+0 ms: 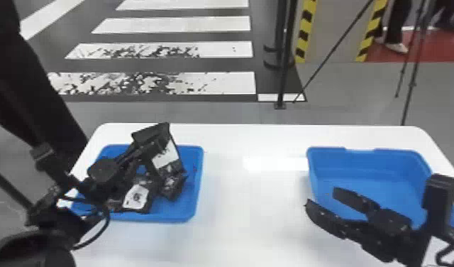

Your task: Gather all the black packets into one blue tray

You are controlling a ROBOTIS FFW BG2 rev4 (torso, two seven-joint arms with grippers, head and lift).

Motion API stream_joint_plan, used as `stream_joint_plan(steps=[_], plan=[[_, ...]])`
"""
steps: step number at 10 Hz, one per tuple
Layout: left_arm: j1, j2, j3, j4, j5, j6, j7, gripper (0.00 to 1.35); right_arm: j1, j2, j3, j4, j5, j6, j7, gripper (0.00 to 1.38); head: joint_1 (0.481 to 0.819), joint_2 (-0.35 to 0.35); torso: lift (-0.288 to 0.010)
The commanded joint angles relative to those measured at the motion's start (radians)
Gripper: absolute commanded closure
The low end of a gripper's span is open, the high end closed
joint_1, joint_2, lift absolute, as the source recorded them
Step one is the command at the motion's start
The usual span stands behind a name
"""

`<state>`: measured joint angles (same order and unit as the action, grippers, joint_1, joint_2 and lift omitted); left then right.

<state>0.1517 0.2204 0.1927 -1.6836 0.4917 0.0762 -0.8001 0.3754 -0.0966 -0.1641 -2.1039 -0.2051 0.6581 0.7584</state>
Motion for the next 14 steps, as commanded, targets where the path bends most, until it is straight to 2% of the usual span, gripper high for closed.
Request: stream_joint_plan(steps=[1, 2, 3, 4, 5, 6, 7, 8, 9, 10, 12, 14], plan=[[-0.034, 0.016, 0.061, 0.053, -0.119, 0.007, 0.006, 1.21, 0.012, 0.002, -0.005, 0.002, -0.004, -0.005, -0.002, 0.21, 0.695, 0.095, -0.110], [-0.044, 0.019, 0.092, 0.072, -0.171, 0.017, 0.013, 1.21, 0.032, 0.005, -0.007, -0.003, -0.024, -0.047, -0.031, 0.21, 0.695, 0.124, -0.110], [-0.041, 0.019, 0.110, 0.080, -0.210, 0.029, 0.022, 1.16, 0.093, 0.021, -0.025, -0.047, -0.076, -0.126, -0.099, 0.21, 0.695, 0.139, -0.110], [-0.024, 0.016, 0.124, 0.082, -0.236, 0.054, 0.041, 0.77, 0.152, 0.054, -0.071, -0.079, -0.102, -0.241, -0.159, 0.21, 0.695, 0.156, -0.110], [0.003, 0.008, 0.142, 0.085, -0.236, 0.044, 0.070, 0.23, 0.191, 0.074, -0.093, -0.062, -0.142, -0.388, -0.203, 0.21, 0.695, 0.154, -0.110], [0.018, 0.005, 0.160, 0.085, -0.240, 0.042, 0.076, 0.04, 0.226, 0.089, -0.105, -0.042, -0.182, -0.494, -0.249, 0.21, 0.695, 0.140, -0.110], [0.047, 0.002, 0.170, 0.082, -0.230, -0.010, 0.076, 0.14, 0.268, 0.098, -0.105, -0.035, -0.220, -0.555, -0.294, 0.21, 0.695, 0.126, -0.110], [0.099, -0.009, 0.166, 0.080, -0.183, -0.113, 0.076, 0.19, 0.297, 0.098, -0.105, -0.013, -0.234, -0.639, -0.317, 0.21, 0.695, 0.120, -0.110], [0.162, -0.024, 0.158, 0.075, -0.127, -0.201, 0.084, 0.20, 0.329, 0.098, -0.105, 0.012, -0.260, -0.712, -0.332, 0.21, 0.695, 0.108, -0.110], [0.248, -0.052, 0.154, 0.045, -0.067, -0.285, 0.108, 0.20, 0.361, 0.098, -0.105, 0.024, -0.260, -0.788, -0.352, 0.21, 0.695, 0.091, -0.110], [0.457, -0.118, 0.152, -0.153, -0.043, -0.356, 0.193, 0.20, 0.430, 0.098, -0.109, 0.046, -0.232, -0.936, -0.413, 0.21, 0.695, 0.060, -0.110], [0.580, -0.144, 0.126, -0.271, -0.025, -0.405, 0.249, 0.20, 0.457, 0.098, -0.109, 0.107, -0.204, -1.014, -0.424, 0.21, 0.695, 0.021, -0.110]])
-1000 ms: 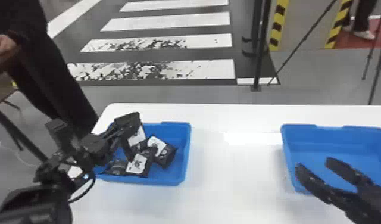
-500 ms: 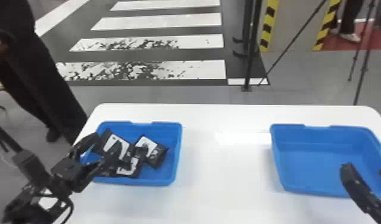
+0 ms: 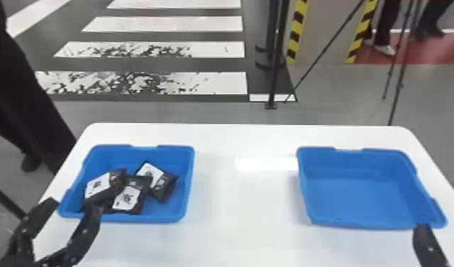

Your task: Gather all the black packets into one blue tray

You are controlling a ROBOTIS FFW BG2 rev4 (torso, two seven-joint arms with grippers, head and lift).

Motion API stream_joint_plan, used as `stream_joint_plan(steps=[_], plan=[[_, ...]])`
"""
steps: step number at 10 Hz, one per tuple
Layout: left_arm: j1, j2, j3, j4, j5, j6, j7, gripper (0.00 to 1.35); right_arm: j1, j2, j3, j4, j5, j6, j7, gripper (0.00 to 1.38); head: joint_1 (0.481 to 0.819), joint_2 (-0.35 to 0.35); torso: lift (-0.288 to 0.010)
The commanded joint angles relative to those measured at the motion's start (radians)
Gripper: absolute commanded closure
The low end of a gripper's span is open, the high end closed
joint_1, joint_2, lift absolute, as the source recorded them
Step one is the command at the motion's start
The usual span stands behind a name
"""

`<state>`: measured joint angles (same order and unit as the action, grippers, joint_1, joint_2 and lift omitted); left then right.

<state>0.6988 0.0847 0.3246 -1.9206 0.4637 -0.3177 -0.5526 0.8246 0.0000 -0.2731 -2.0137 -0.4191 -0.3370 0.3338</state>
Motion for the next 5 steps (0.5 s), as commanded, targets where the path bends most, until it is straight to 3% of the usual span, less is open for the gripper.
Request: stream_joint_plan(steps=[1, 5], plan=[[0.064, -0.011, -0.013, -0.042, 0.011, -0.058, 0.014, 0.20, 0.029, 0.001, 0.000, 0.012, 0.030, -0.024, 0.001, 0.21, 0.695, -0.005, -0.110], [0.187, -0.039, -0.041, -0.042, 0.055, -0.237, 0.082, 0.20, 0.101, 0.001, 0.000, -0.025, 0.064, -0.051, -0.002, 0.21, 0.695, 0.001, -0.110]])
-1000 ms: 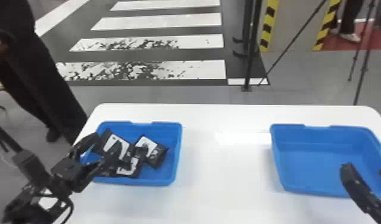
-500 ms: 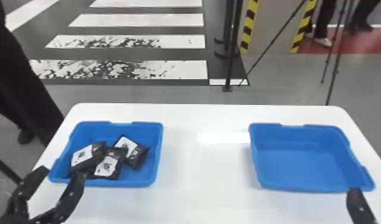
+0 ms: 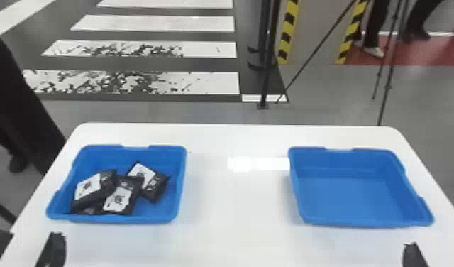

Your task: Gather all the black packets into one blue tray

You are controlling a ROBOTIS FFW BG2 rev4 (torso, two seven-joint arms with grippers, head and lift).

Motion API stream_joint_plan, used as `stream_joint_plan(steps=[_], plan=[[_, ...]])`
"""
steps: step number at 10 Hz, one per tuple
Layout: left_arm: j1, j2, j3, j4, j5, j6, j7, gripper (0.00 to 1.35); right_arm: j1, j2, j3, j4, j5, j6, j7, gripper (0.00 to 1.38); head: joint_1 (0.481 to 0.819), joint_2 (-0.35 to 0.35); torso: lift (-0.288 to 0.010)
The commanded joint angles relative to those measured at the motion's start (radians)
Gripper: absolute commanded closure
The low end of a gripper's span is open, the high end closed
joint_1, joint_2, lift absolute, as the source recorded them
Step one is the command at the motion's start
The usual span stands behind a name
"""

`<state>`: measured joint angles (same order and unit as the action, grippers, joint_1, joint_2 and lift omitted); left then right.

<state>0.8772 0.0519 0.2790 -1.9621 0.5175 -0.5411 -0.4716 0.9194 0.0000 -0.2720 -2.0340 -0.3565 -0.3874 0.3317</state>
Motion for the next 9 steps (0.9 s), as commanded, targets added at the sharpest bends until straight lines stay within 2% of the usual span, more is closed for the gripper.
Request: stream_joint_plan(steps=[1, 5, 9], plan=[[0.009, -0.003, 0.000, 0.000, -0.009, -0.016, 0.002, 0.20, 0.008, 0.001, -0.001, -0.012, 0.011, -0.003, -0.002, 0.21, 0.695, 0.015, -0.110], [0.004, 0.002, -0.010, 0.000, -0.043, 0.050, 0.007, 0.22, 0.006, 0.001, -0.001, -0.026, 0.053, -0.003, -0.008, 0.21, 0.695, 0.009, -0.110], [0.009, -0.004, -0.002, -0.020, -0.071, 0.089, 0.011, 0.22, 0.003, 0.001, -0.001, -0.031, 0.073, -0.003, -0.010, 0.21, 0.695, 0.001, -0.110]])
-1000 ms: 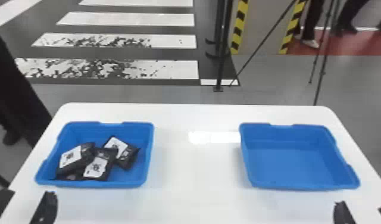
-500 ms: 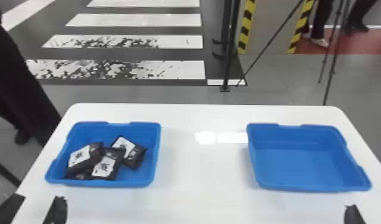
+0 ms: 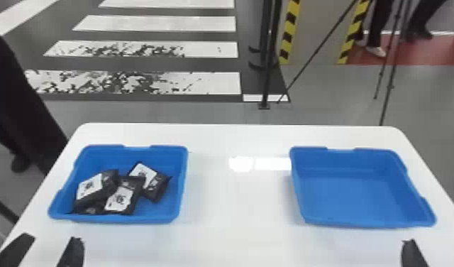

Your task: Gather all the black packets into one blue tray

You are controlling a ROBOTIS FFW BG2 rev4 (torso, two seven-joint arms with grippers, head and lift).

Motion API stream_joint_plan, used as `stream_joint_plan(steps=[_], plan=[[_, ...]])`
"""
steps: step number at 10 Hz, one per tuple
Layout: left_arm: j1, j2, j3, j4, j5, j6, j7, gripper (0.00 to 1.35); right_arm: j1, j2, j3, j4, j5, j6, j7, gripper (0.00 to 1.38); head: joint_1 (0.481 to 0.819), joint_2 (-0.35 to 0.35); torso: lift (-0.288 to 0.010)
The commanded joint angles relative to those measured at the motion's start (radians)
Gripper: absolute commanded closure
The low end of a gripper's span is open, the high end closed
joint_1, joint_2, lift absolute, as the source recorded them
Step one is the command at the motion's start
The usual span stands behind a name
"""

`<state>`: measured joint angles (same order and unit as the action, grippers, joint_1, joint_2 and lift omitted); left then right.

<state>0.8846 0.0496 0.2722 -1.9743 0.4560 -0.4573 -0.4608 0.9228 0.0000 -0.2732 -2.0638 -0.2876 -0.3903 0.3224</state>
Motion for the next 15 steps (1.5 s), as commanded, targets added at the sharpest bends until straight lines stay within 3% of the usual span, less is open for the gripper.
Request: stream_joint_plan(steps=[1, 5, 15], plan=[[0.004, -0.004, 0.007, -0.015, -0.015, 0.030, 0.002, 0.22, 0.000, 0.001, 0.000, -0.002, 0.008, 0.000, 0.000, 0.21, 0.695, 0.003, -0.110], [0.009, -0.007, 0.021, -0.049, -0.053, 0.109, 0.002, 0.22, -0.005, 0.001, 0.000, -0.011, 0.038, 0.015, -0.002, 0.21, 0.695, 0.001, -0.110], [0.006, -0.004, 0.019, -0.059, -0.057, 0.123, 0.002, 0.22, -0.012, 0.001, 0.000, -0.006, 0.030, 0.029, -0.002, 0.21, 0.695, -0.007, -0.110]])
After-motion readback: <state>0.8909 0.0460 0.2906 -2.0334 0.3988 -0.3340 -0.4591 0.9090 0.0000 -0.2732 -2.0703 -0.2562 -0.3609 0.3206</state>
